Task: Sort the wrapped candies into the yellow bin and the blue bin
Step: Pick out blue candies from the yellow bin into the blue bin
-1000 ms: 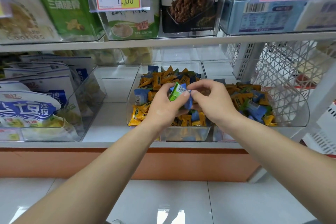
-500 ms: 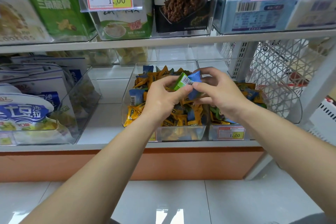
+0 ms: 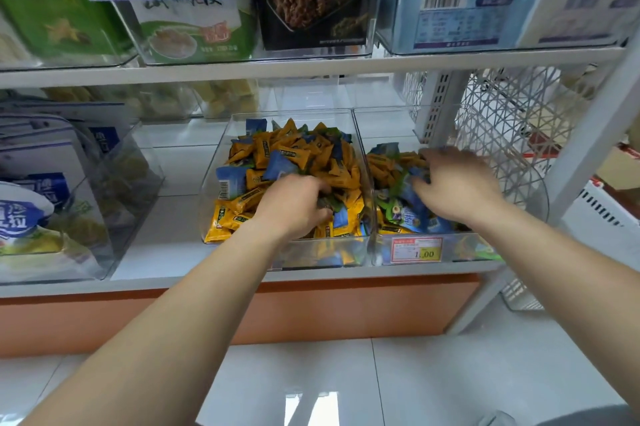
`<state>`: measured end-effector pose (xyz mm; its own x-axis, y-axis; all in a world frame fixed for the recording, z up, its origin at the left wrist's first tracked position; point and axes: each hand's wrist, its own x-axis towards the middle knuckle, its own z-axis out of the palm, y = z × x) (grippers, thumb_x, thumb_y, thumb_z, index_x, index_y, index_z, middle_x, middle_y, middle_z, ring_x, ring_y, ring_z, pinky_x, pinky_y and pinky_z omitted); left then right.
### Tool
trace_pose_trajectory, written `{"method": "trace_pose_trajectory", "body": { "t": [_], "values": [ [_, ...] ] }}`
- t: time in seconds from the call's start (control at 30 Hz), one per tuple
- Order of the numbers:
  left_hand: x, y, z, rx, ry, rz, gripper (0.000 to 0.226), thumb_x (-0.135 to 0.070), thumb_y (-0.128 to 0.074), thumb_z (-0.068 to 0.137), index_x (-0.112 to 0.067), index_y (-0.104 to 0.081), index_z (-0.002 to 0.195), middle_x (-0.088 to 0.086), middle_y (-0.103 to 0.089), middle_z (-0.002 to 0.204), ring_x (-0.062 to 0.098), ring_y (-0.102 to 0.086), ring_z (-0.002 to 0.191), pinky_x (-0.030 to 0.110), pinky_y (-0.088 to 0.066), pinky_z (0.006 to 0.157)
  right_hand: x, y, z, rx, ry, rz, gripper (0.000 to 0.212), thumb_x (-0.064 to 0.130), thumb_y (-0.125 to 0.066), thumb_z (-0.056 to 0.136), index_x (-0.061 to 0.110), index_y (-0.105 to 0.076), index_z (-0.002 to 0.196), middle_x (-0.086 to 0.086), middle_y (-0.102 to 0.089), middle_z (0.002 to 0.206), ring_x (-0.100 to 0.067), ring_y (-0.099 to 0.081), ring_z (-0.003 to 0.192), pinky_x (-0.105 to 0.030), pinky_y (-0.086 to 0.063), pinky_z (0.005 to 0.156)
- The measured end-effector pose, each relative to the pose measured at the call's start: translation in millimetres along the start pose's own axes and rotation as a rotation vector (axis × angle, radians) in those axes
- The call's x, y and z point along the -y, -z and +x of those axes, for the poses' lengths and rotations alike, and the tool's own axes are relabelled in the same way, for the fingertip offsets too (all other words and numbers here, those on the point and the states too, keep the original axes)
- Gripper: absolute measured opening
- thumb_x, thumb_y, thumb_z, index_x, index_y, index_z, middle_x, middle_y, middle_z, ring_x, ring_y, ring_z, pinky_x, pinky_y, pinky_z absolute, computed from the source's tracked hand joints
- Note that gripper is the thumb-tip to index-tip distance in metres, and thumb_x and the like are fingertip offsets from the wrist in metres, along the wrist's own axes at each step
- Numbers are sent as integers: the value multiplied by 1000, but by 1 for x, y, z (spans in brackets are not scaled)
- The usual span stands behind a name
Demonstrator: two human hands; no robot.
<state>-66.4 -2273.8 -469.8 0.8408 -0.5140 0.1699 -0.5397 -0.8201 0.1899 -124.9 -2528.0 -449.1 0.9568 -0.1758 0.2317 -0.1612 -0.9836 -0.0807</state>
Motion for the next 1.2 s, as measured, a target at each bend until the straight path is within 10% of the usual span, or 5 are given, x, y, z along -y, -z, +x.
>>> {"method": "trace_pose_trajectory", "body": {
  "t": [0.1, 0.3, 0.53, 0.9, 1.2],
  "values": [
    [2, 0, 1, 57, -40, 26, 46, -46, -68, 86, -33, -61, 129, 0, -64, 125, 25, -58, 113, 41, -54, 86, 32, 16, 1, -177, 187, 258, 40, 40, -53, 89, 22, -65, 123, -6, -66, 119, -29, -60, 107, -38, -50, 82],
    [17, 8, -5, 70, -60, 8, 39, -52, -71, 81, -33, -67, 116, -3, -59, 111, 20, -55, 102, 33, -46, 74, 84, 0, -3, 134, 570, 151, 24, 40, -52, 91, 37, -69, 108, 15, -70, 104, -13, -62, 100, -42, -38, 99],
    [40, 18, -18, 9, 57, -141, 38, -49, -69, 82, -30, -61, 114, -5, -67, 107, 15, -60, 94, 34, -52, 73, 90, -1, 14, 287, 542, -74, 46, 37, -55, 80, 52, -59, 124, 14, -69, 93, -17, -57, 101, -45, -28, 96],
    [40, 21, -30, 19, 55, -172, 36, -45, -65, 88, -32, -62, 121, -6, -69, 115, 17, -62, 102, 34, -54, 77, 112, 9, 15, 512, 512, -385, 47, 34, -51, 94, 57, -48, 135, 11, -51, 141, -24, -36, 134, -58, -16, 110],
    [40, 19, -32, -42, 95, -308, 34, -45, -69, 85, -29, -65, 116, -8, -69, 105, 13, -63, 95, 29, -53, 74, 97, -5, 11, 221, 520, -16, 10, 42, -72, 82, 42, -65, 88, 17, -51, 99, -14, -43, 111, -43, -28, 101]
  ]
}}
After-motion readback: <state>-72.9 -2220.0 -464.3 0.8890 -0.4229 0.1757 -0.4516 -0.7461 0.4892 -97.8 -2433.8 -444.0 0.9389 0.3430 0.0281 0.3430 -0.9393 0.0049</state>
